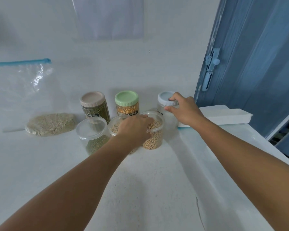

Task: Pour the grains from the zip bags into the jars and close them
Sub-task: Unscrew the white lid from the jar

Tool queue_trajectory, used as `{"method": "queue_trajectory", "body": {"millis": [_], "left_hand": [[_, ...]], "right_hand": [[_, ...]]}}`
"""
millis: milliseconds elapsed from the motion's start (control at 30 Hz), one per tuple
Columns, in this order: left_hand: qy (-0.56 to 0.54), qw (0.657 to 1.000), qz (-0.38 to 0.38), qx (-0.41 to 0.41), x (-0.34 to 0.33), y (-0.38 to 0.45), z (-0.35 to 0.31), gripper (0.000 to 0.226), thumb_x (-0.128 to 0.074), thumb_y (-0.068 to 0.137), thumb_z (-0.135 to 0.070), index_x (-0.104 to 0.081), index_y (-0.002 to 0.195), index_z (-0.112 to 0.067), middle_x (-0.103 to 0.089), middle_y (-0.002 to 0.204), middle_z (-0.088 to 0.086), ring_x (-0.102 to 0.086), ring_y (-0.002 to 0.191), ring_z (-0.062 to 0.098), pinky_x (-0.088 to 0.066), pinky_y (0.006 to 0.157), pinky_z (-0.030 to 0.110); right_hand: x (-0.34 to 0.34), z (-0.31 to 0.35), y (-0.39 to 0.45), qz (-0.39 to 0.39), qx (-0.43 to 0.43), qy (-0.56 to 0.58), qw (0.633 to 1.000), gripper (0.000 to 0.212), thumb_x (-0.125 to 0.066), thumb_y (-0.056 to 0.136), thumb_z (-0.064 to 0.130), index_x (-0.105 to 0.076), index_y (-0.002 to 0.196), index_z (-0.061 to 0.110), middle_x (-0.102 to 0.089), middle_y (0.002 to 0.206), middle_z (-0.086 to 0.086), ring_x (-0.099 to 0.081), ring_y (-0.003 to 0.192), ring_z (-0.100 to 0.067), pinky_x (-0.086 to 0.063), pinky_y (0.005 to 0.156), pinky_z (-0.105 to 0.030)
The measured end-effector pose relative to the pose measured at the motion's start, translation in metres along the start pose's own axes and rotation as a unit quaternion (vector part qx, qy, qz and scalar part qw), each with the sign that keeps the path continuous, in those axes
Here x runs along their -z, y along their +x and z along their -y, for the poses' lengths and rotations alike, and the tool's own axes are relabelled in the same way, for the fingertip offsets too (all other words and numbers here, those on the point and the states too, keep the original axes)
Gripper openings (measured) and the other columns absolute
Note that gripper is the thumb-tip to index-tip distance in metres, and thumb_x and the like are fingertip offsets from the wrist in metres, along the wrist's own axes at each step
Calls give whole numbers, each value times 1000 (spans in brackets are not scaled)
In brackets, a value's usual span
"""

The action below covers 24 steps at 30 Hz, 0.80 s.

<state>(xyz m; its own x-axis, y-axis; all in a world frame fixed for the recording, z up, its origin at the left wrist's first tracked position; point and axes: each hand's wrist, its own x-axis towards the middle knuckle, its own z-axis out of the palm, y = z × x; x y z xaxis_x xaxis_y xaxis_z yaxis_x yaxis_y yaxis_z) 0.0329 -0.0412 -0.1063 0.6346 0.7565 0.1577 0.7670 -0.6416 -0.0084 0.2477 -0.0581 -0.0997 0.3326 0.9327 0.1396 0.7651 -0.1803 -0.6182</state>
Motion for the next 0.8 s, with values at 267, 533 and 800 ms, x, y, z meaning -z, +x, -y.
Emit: {"method": "queue_trajectory", "body": {"millis": [267, 533, 800], "left_hand": [[20, 1000, 10, -19, -2, 2, 5, 59, -70, 95, -44, -50, 148, -26, -61, 138, -2, -63, 119, 24, -55, 88, 39], [30, 998, 19, -43, -5, 4, 9, 58, -70, 95, -38, -49, 147, -22, -59, 139, 1, -62, 122, 25, -58, 92, 41], [-153, 985, 27, -73, -5, -37, 8, 127, -80, 84, -54, 12, 165, -24, 3, 175, 8, 1, 161, 29, -7, 129, 49]], "right_hand": [[10, -5, -39, -28, -24, -18, 999, 35, -65, 100, 47, -55, 130, 32, -45, 117, -10, -51, 78, -12, -38, 59, -21], [15, -2, -93, -17, -20, -33, 999, 33, -65, 99, 46, -54, 129, 36, -48, 120, -7, -53, 93, -16, -42, 82, -31], [14, 18, -147, 23, 9, -3, 1000, 30, -68, 97, 46, -56, 125, 44, -52, 125, 2, -54, 111, -10, -48, 97, -32]]}}
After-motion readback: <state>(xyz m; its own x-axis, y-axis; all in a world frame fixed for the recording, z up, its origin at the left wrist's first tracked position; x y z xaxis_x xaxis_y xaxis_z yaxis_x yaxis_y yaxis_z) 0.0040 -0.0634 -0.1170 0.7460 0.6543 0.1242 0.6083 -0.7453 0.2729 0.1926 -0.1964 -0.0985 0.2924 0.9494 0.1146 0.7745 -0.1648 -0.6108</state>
